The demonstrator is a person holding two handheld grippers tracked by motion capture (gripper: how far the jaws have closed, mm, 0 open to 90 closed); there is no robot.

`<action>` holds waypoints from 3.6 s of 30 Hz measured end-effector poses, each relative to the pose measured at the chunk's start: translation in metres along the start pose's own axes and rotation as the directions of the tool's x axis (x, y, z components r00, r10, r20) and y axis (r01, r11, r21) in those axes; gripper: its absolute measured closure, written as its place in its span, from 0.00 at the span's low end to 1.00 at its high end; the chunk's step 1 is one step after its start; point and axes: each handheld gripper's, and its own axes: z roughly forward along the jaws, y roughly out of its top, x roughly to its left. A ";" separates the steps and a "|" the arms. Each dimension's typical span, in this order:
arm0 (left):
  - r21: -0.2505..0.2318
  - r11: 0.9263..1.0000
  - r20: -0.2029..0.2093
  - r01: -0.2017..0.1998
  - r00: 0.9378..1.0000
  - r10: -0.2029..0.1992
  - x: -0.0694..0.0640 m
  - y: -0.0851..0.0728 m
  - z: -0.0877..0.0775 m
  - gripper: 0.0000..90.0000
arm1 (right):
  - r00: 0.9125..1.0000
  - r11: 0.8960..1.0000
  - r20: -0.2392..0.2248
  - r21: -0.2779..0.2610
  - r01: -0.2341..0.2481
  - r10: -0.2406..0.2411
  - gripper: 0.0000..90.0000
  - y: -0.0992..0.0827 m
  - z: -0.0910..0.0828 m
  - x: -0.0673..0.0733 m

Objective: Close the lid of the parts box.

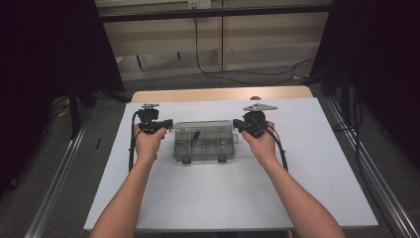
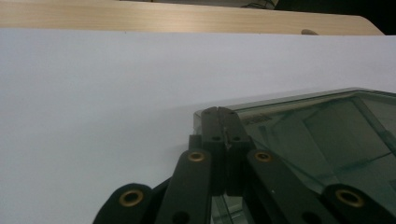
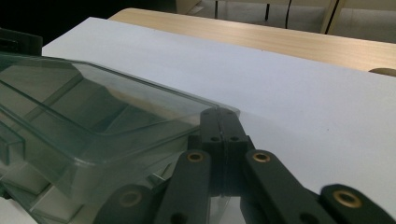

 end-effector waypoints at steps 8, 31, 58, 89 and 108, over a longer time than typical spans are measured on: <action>0.001 1.000 -0.003 -0.010 1.000 0.010 -0.001 -0.002 -0.002 1.00 | 1.000 1.000 0.001 0.001 0.003 -0.003 1.00 -0.002 -0.002 0.002; 0.020 0.998 0.024 -0.058 0.998 0.057 -0.008 -0.006 -0.007 1.00 | 0.999 0.999 -0.025 0.017 0.040 -0.040 1.00 -0.008 -0.004 0.007; 0.030 0.994 0.039 -0.106 0.994 0.104 -0.008 -0.013 -0.009 1.00 | 0.995 0.997 -0.071 0.014 0.070 -0.069 1.00 -0.010 -0.009 0.011; 0.027 0.992 0.038 -0.122 0.992 0.121 -0.004 -0.028 -0.004 1.00 | 0.988 0.993 -0.102 0.013 0.117 -0.115 1.00 -0.026 -0.002 0.016; 0.017 0.991 0.043 -0.135 0.990 0.134 -0.003 -0.033 -0.004 1.00 | 0.986 0.991 -0.105 0.007 0.134 -0.133 1.00 -0.029 0.000 0.019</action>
